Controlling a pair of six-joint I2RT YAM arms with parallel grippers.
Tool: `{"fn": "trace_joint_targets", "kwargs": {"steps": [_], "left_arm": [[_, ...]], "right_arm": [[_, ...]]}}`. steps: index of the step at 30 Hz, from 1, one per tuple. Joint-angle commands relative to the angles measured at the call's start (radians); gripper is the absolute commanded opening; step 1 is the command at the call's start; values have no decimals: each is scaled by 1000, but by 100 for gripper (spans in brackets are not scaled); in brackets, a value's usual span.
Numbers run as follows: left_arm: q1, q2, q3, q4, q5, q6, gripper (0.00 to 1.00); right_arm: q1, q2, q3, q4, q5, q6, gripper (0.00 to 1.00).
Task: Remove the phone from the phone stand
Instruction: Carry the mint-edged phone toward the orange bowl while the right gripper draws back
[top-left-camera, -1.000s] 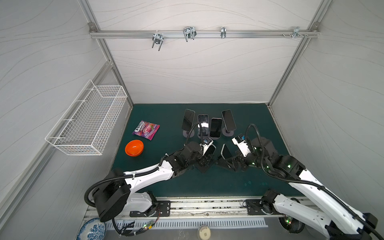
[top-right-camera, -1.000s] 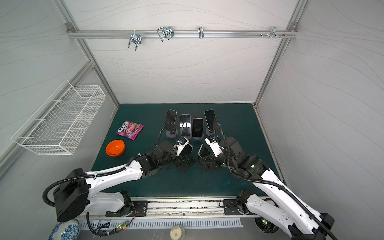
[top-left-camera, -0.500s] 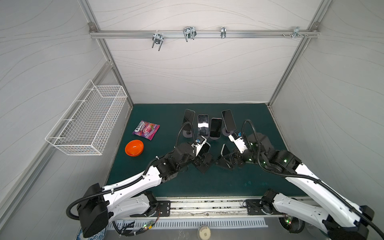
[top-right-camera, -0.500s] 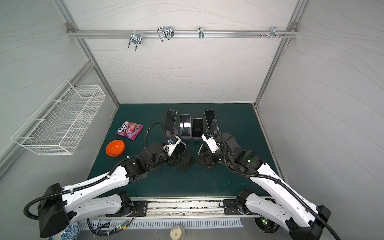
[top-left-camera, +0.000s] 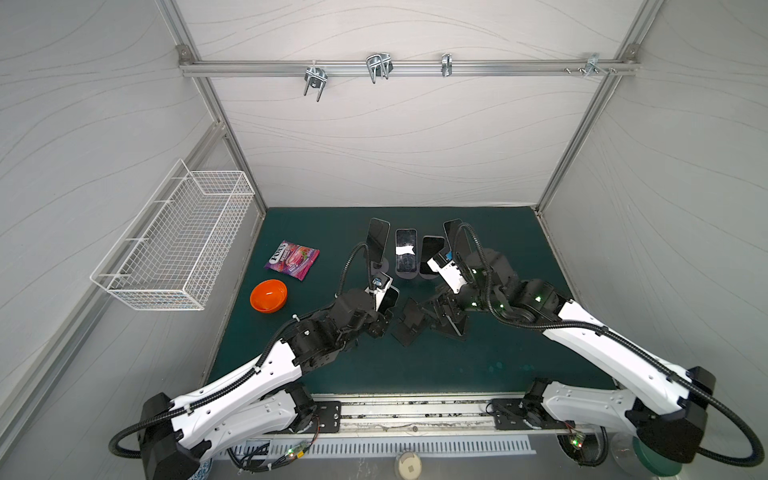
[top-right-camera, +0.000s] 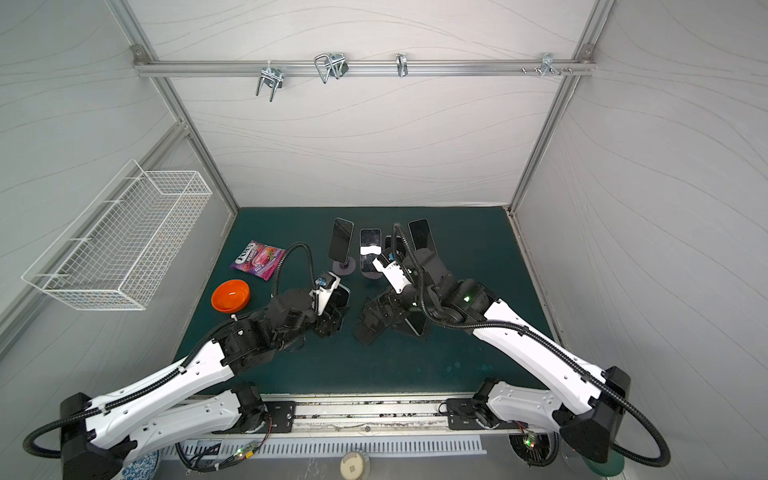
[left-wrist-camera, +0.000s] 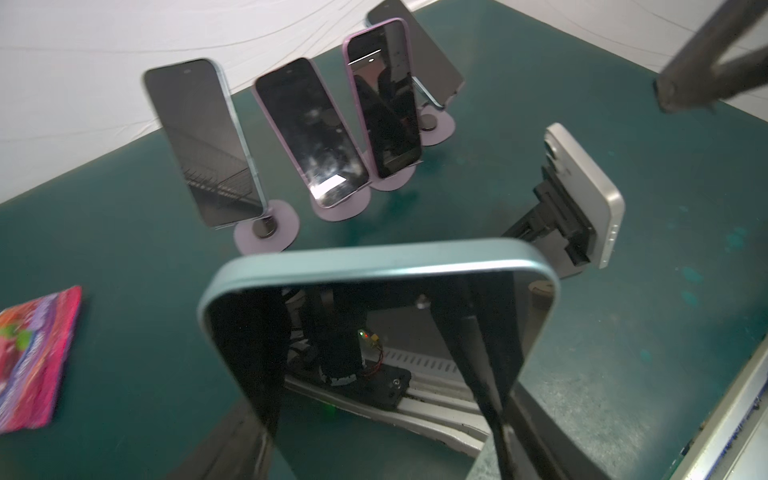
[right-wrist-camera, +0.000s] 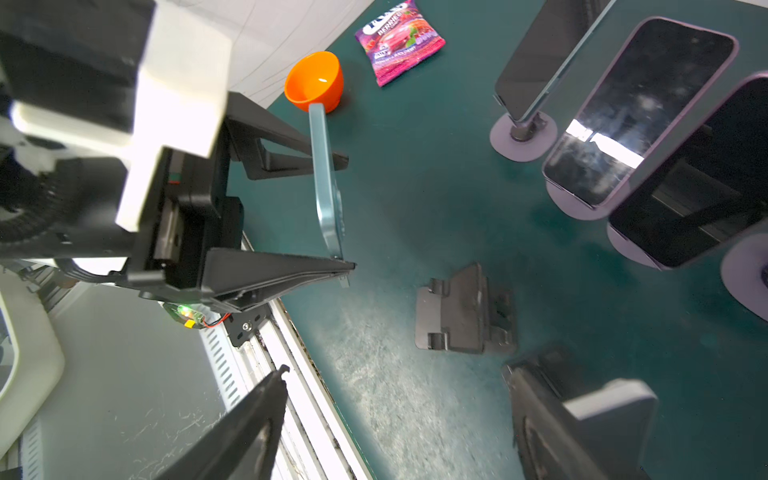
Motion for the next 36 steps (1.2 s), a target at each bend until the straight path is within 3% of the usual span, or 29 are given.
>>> {"fn": "trace_joint_targets", "kwargs": {"steps": [1,10,23,36], "left_arm": [[6,-27,72,-96,-78,-98,63],[148,-18,93,-208,18,-216,57],[349,5,90,-263,117,-129,54],[524,102,104,-271,242,-37,54]], "right_arm": [[30,15,16,62,-16,3,85],[120,33,17,97,32,20,84],[188,48,44,91,55,44,83],[202,161,168,42,-15,84,83]]}}
